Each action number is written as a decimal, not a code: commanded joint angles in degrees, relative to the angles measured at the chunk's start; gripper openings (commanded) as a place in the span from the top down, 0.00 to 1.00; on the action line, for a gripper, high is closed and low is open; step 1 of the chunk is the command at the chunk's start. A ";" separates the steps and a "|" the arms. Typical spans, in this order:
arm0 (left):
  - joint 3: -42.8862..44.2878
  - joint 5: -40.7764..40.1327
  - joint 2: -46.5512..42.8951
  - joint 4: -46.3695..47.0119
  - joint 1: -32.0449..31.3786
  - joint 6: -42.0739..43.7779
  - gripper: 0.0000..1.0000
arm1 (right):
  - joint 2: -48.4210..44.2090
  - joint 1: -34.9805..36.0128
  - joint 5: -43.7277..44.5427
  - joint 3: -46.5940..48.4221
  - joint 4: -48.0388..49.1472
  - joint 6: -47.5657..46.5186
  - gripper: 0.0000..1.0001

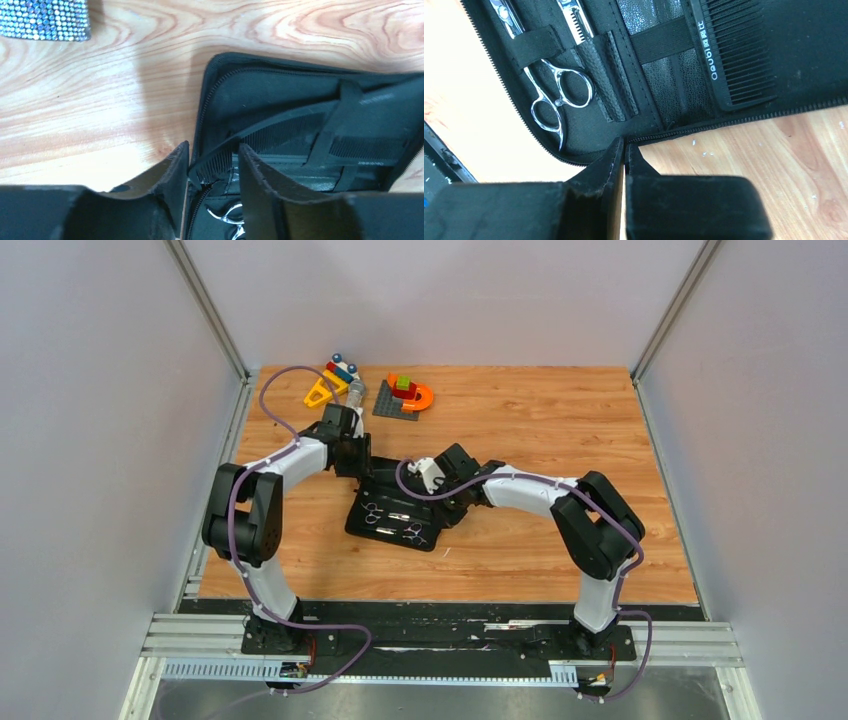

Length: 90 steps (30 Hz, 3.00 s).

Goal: Sort the hair-cutting tools
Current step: Place the comb in the hairdressing tool bag, then close the hairdressing tool bag at the center of the board.

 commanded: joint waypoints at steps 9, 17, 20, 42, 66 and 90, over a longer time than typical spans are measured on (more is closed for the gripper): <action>-3.84 -5.02 -11.63 0.01 0.20 -6.51 0.09 | -7.47 0.16 -4.50 -0.36 -4.65 6.43 0.66; -12.32 -8.38 -22.93 -4.67 0.20 -11.65 0.04 | -8.56 -2.02 1.79 2.39 -4.39 15.31 0.57; -14.90 -7.74 -25.39 -4.33 0.20 -15.43 0.06 | -5.83 -2.43 5.52 5.10 -4.36 20.01 0.56; -28.40 4.10 -24.07 -7.27 -5.00 -19.31 0.54 | -2.59 1.32 12.98 -5.03 -1.97 30.93 0.92; -24.64 -7.52 -31.47 0.07 -5.57 -26.77 0.51 | -6.77 1.81 7.84 -12.38 -4.29 16.98 1.00; -13.90 -5.30 -14.11 4.82 -6.18 -10.37 0.93 | -5.18 2.56 7.45 -11.28 -5.25 11.04 1.00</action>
